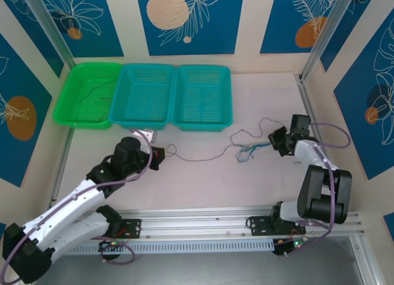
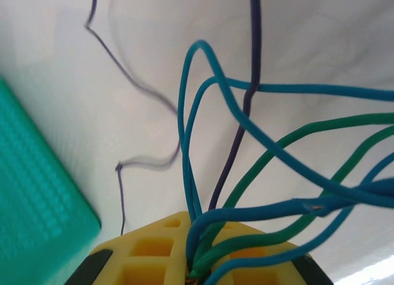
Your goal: Untangle the cables
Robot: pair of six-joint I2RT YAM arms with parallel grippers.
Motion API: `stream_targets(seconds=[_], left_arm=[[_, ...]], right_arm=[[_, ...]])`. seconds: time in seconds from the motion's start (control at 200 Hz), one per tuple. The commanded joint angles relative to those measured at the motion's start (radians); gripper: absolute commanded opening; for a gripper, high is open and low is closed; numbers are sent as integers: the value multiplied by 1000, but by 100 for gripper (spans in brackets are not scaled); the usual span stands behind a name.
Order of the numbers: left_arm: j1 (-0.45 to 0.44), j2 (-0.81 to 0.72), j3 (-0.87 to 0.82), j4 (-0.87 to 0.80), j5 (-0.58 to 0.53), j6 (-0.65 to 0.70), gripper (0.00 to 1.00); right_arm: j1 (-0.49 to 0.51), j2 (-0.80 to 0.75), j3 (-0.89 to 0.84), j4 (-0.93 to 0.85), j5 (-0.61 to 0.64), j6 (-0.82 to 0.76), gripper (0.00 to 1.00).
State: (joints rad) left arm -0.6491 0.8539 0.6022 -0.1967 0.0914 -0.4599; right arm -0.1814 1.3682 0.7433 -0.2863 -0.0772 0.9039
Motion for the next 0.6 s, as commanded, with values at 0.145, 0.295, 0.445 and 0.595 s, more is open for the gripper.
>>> stream_targets(seconds=[0.145, 0.295, 0.445, 0.595], left_arm=[[-134, 91, -5, 269, 196, 220, 46], [-150, 100, 3, 311, 167, 343, 54], [-170, 136, 32, 308, 170, 421, 59], [-203, 192, 44, 387, 221, 422, 67]], right_arm=[[211, -147, 74, -4, -253, -240, 0], [355, -264, 120, -35, -306, -409, 0], [452, -330, 166, -98, -390, -550, 0], [543, -366, 197, -132, -381, -616, 0]])
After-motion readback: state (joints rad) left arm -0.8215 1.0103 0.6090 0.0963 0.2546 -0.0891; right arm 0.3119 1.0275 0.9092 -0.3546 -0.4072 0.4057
